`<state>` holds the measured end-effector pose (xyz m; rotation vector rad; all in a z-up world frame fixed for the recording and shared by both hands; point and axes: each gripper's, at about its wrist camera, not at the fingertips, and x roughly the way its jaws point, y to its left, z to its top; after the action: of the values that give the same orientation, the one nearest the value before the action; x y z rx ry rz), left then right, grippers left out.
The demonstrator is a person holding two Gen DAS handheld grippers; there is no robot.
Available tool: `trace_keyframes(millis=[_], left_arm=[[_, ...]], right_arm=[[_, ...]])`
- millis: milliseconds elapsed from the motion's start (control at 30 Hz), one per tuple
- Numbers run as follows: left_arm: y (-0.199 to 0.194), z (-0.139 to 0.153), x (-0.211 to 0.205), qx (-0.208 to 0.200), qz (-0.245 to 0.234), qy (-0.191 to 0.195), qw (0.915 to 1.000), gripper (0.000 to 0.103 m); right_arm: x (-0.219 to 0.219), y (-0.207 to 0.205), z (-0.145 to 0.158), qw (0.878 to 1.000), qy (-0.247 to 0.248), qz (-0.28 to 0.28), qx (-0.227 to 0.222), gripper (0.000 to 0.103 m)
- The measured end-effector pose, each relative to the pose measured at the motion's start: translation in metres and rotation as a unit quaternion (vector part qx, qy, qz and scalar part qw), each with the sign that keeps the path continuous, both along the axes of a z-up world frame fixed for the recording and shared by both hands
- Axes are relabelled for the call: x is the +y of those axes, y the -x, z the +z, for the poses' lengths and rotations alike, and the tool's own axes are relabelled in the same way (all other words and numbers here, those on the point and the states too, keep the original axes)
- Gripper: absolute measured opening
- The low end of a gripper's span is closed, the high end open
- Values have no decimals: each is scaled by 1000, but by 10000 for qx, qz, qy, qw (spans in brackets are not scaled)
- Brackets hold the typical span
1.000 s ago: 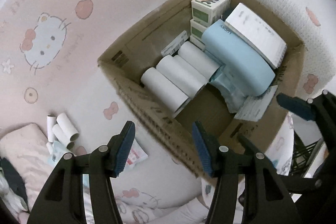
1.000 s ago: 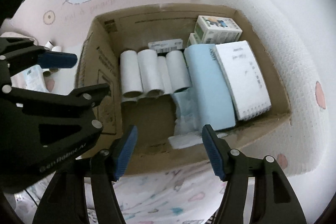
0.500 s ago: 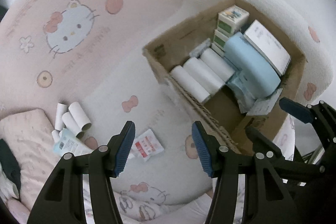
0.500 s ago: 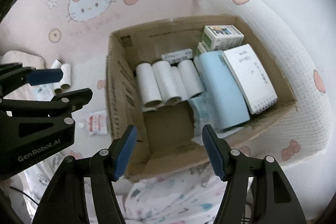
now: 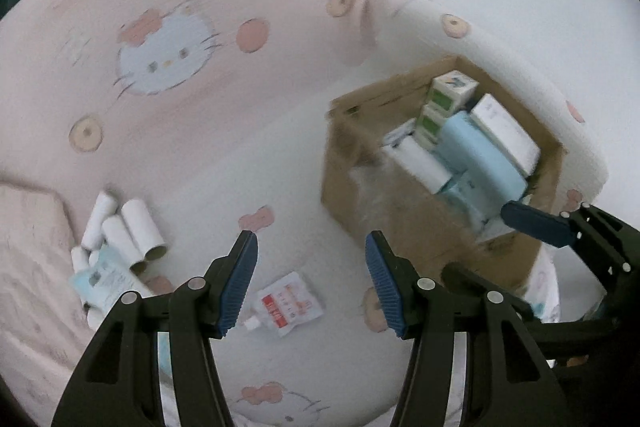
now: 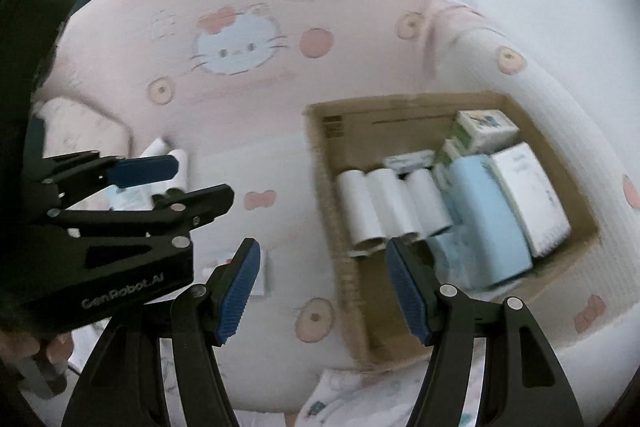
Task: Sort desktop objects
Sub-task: 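Withdraw both grippers from the box back to the white tubes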
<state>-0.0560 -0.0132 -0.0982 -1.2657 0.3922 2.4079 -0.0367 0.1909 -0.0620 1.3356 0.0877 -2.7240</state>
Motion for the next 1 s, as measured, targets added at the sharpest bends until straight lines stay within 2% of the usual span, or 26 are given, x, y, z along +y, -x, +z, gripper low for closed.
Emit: trace_keyframes(millis=[133,300,433,567,700,733,867,933,1000], left_arm=[[-4,-19,-36,35,403,79,9992,60],[-8,-41,-85,211,841,151,9961,60],[-6,-58,-119,139,1236,26,9922,60],[-5,-69,-144,351,1457,-297,9883,60],[6,-84,-165,402,1613,-871,9822,60],[10,-90,-170,240,1966,-1130,9737,60],[29,-116,-188,-249,2434,-1530,9574,60],[34,-118,-194,-248,2489,-1821,9509,60],[39,-116,-194,-84,2445,-1947,9499,60]], right_arm=[[-18,2,-13,9996,23,261,46,63],[-39,13,-30,9975,461,519,-100,63],[-59,25,-39,9967,392,676,-204,63],[-75,34,-45,9956,426,825,-154,63],[-88,49,-56,9944,505,916,-176,63],[-92,53,-60,9943,449,943,-198,63],[-114,64,-75,9926,49,1208,-102,63],[-122,69,-82,9907,-26,1353,-128,63],[-129,78,-92,9891,-74,1448,-240,63]])
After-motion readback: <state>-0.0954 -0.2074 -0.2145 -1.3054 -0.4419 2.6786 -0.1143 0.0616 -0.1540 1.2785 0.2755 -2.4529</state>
